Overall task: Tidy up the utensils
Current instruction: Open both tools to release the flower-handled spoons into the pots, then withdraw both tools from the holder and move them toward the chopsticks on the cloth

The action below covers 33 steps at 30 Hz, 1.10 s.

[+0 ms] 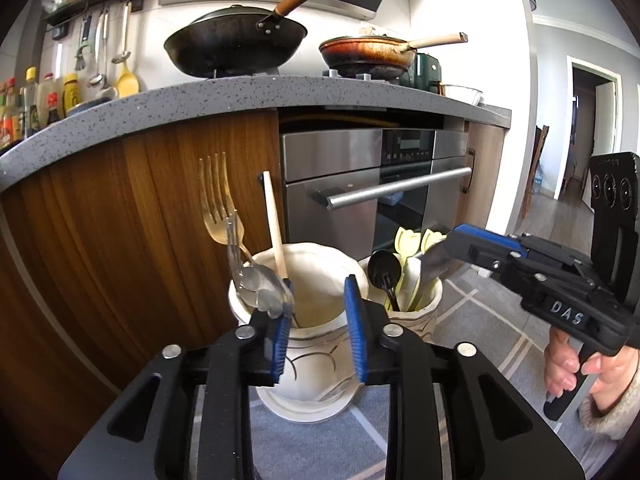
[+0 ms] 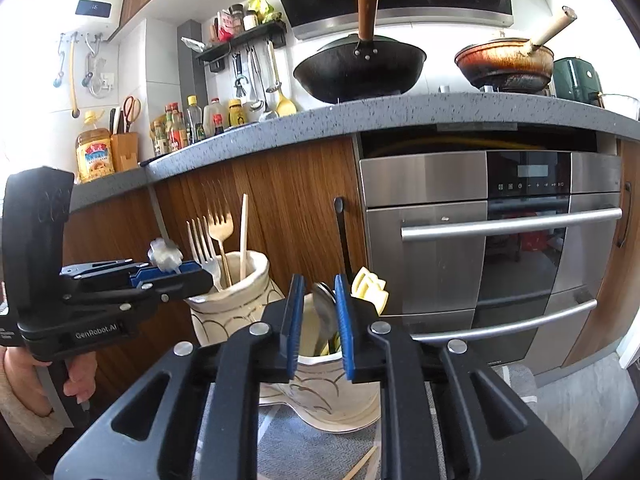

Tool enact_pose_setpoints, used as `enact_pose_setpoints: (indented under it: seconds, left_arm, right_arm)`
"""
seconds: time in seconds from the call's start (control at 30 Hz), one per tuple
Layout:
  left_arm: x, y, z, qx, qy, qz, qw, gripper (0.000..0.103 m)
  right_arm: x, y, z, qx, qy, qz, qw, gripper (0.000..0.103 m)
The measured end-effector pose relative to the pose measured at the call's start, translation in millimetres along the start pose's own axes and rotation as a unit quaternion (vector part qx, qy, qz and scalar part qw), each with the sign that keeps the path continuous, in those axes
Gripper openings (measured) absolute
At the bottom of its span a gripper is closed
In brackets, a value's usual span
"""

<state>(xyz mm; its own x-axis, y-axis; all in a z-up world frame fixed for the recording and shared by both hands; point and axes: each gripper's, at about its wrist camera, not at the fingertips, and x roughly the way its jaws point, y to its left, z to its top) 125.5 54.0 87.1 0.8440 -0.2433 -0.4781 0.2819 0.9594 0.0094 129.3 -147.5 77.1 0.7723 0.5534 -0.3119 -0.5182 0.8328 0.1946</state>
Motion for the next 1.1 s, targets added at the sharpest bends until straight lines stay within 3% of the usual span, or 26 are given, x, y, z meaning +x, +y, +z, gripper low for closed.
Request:
enact_pose_setpoints:
  seconds: [0.13, 0.47, 0.77, 0.83, 1.1]
  left_arm:
    - [-7, 2, 0, -0.007, -0.005, 0.000, 1.0000, 0.044]
    - [-25, 2, -3, -0.009, -0.017, 0.009, 0.9998, 0.068]
    - [-43, 6, -8, -0.010, -0.023, 0.026, 0.9993, 0.071]
    - [-50, 6, -11, -0.010, -0.025, 0.025, 0.9993, 0.081]
    - [-44, -17, -44, -0.007, 0.021, -0.018, 0.9996, 0.082]
  right_arm:
    - [-10, 0, 3, 0.003, -0.005, 0.001, 1.000, 0.029]
    - [-35, -9, 3, 0.020, -0.009, 0.002, 1.000, 0.041]
    - [-59, -30, -8, 0.042, 0.008, -0.015, 0.999, 0.062]
    - [-63, -35, -12, 0.044, 0.015, -0.020, 0.999, 0.065]
    - [-67, -49, -43, 0.042, 0.073, -0.053, 0.995, 0.066]
